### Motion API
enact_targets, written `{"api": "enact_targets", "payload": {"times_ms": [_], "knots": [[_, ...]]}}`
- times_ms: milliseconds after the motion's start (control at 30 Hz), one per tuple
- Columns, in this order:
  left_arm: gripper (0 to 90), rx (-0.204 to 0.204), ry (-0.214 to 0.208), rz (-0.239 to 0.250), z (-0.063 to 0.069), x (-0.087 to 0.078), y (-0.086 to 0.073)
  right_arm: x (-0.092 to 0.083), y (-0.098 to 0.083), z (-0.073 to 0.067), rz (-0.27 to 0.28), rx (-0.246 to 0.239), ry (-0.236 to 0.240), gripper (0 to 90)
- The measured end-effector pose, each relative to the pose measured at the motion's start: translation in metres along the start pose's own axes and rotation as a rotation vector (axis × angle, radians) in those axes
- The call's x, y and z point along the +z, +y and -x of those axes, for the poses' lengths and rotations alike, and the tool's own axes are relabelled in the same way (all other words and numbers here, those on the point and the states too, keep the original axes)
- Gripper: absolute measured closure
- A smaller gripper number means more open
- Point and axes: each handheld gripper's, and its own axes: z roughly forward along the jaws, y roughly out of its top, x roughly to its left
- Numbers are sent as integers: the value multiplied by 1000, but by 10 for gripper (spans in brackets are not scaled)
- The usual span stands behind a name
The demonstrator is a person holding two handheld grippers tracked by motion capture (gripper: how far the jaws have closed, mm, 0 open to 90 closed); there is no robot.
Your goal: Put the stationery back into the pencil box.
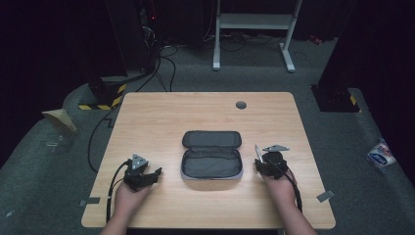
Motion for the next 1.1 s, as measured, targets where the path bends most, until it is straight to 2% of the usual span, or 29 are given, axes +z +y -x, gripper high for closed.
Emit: {"api": "enact_targets", "payload": {"times_ms": [267, 633, 967, 1100], "knots": [[350, -2, 0, 0, 0, 0, 0, 0, 1, 1, -4, -13, 11, 587], [351, -2, -2, 1, 0, 1, 1, 0, 2, 1, -3, -12, -4, 774], [352, -1, -2, 1, 0, 1, 1, -1, 2, 0, -1, -25, -8, 784], [352, 4, 0, 1, -1, 1, 1, -9, 5, 2, 32, -20, -3, 785]]}}
